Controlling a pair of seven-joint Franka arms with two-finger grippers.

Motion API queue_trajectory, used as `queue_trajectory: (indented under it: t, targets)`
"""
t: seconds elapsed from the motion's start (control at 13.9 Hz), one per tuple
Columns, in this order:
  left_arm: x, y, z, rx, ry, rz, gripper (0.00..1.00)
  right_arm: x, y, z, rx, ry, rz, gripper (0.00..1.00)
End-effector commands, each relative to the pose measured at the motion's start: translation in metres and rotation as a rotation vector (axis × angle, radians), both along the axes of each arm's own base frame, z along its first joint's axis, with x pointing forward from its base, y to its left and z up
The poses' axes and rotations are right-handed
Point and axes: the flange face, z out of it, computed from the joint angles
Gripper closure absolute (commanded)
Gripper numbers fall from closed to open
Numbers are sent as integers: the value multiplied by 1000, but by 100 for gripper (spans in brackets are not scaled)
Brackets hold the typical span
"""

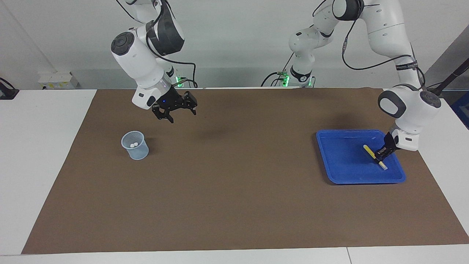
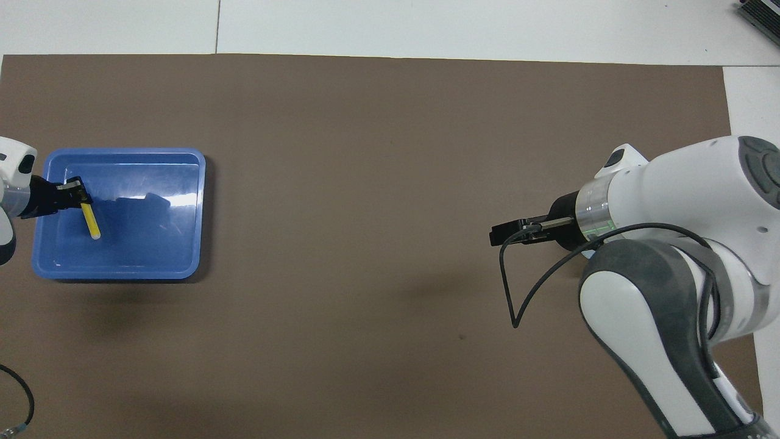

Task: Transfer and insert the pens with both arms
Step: 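Grasp the yellow pen in the tray with the left gripper and lift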

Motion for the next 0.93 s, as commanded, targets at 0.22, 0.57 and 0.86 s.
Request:
queue_trajectory:
  t: [0.22, 0.57, 0.86]
  targets:
    - [13, -42, 70, -39, 82, 133, 100, -20, 53, 1, 45, 50, -211, 0]
    - [1, -80, 119, -120, 104, 296, 100, -22, 55, -4, 236, 78, -363, 0]
    - [-13, -116, 164, -214, 130, 505, 100, -22, 59, -12, 351, 84, -464, 0]
